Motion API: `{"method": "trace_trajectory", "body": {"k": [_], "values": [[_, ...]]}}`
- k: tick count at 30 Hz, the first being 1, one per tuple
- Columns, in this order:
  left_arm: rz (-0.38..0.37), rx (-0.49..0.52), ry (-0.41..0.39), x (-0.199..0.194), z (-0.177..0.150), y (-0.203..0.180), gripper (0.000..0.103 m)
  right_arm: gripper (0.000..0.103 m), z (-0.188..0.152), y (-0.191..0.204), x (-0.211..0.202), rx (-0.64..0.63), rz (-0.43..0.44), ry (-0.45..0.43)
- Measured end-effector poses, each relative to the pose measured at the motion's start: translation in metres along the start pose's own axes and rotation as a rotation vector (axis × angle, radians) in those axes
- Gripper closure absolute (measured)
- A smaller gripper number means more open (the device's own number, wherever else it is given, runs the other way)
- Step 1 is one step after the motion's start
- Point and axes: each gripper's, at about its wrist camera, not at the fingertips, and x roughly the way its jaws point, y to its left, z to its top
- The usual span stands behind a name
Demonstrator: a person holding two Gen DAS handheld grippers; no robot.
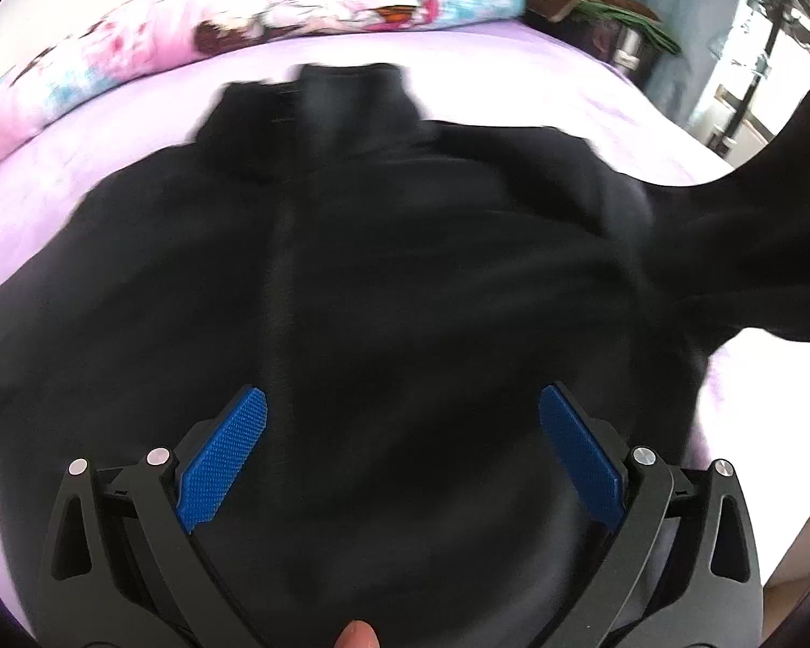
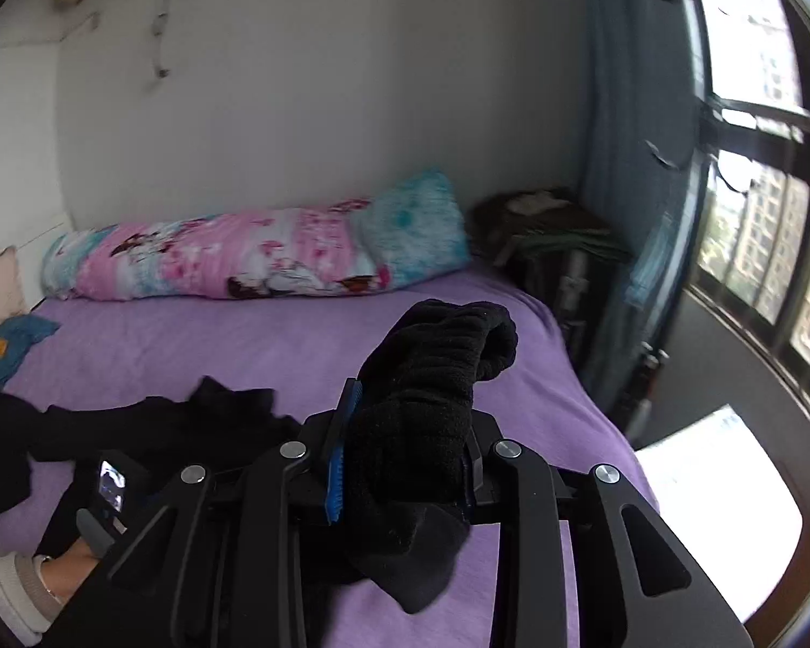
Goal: Fold large clothes
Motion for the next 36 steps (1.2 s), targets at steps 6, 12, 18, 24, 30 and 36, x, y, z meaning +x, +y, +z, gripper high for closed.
{"method": "trace_trajectory", "body": {"k": [6,12,18,24,30,36], "values": [[0.021,-0.054,0.015,-0.019,-0.030,0.079,0.005,0.074,0.019,0.136,0.027,-0.126,0.122,0.010],[0.044,-0.137,0.023,-0.030,-0.068,0.156,0.005,0.074,-0.001,0.278,0.057,-0.278,0.239,0.054],[-0.071,-0.251,-0.012,-0.026,-0.098,0.213,0.006,0.075,-0.060,0.385,0.111,-0.373,0.347,0.162],[-0.088,-0.321,-0.018,-0.057,-0.087,0.248,0.005,0.092,-0.135,0.445,0.151,-0.434,0.407,0.253],[-0.050,-0.451,-0.013,-0.064,-0.093,0.297,0.005,0.088,-0.179,0.461,0.171,-0.393,0.438,0.311],[-0.050,-0.431,-0.007,-0.066,-0.096,0.286,0.005,0.024,-0.185,0.409,0.160,-0.208,0.444,0.309]]}}
